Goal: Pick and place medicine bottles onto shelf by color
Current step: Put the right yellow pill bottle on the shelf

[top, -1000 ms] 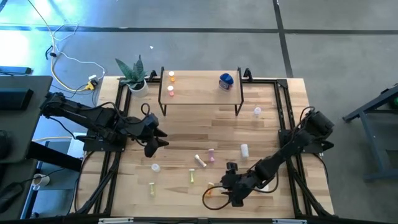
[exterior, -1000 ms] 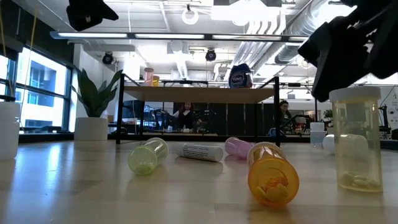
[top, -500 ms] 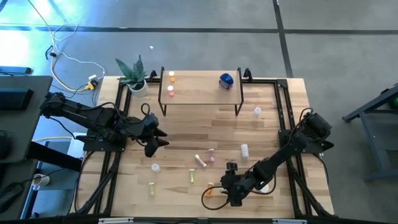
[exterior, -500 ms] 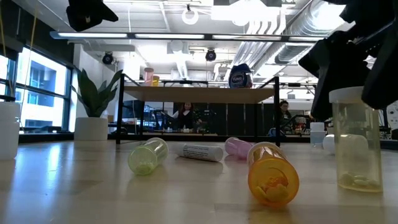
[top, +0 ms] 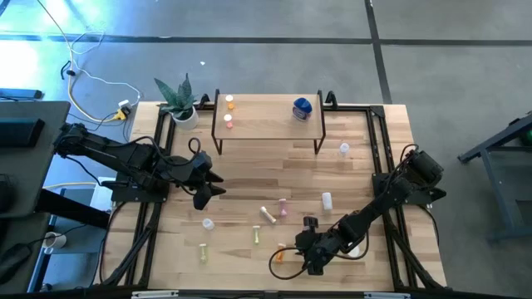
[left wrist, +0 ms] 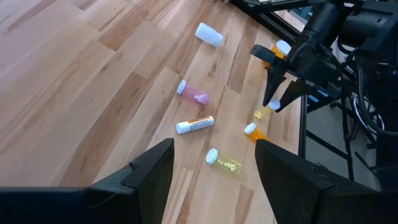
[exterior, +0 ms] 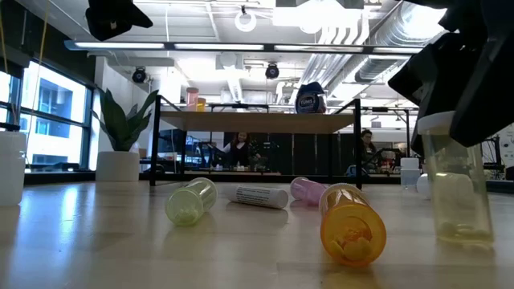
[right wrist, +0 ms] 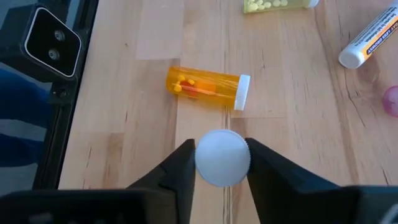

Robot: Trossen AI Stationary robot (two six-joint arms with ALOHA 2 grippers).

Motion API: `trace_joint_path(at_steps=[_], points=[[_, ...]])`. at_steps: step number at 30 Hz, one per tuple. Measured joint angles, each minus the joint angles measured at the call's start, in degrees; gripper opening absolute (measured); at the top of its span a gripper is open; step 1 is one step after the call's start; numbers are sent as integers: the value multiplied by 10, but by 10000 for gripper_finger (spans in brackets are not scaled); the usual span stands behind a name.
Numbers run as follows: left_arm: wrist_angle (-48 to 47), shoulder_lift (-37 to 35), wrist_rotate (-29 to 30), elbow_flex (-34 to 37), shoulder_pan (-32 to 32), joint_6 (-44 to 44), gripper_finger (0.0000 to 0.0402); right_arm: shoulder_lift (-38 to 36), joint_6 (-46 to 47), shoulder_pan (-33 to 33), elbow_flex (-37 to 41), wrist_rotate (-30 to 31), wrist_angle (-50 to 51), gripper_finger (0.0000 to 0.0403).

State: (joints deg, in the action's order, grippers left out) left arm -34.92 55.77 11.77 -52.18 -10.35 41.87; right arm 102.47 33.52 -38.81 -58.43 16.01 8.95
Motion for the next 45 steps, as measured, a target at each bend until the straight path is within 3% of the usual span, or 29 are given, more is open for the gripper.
trace_joint_path(at_steps=[4, 16, 31, 45], points=[[0, 0, 0, 0, 0, 0, 213, -4, 1, 0, 0, -2, 1, 95], [-14, 0, 0, 0, 21, -4, 213, -67, 25, 57, 0, -6, 3, 107], [-19, 0, -24, 0, 108, -136, 213, -208, 5, 240, 0, -12, 50, 106], [-17, 0, -27, 0, 115, -190, 213, -291, -98, 404, -21, 6, 96, 106]])
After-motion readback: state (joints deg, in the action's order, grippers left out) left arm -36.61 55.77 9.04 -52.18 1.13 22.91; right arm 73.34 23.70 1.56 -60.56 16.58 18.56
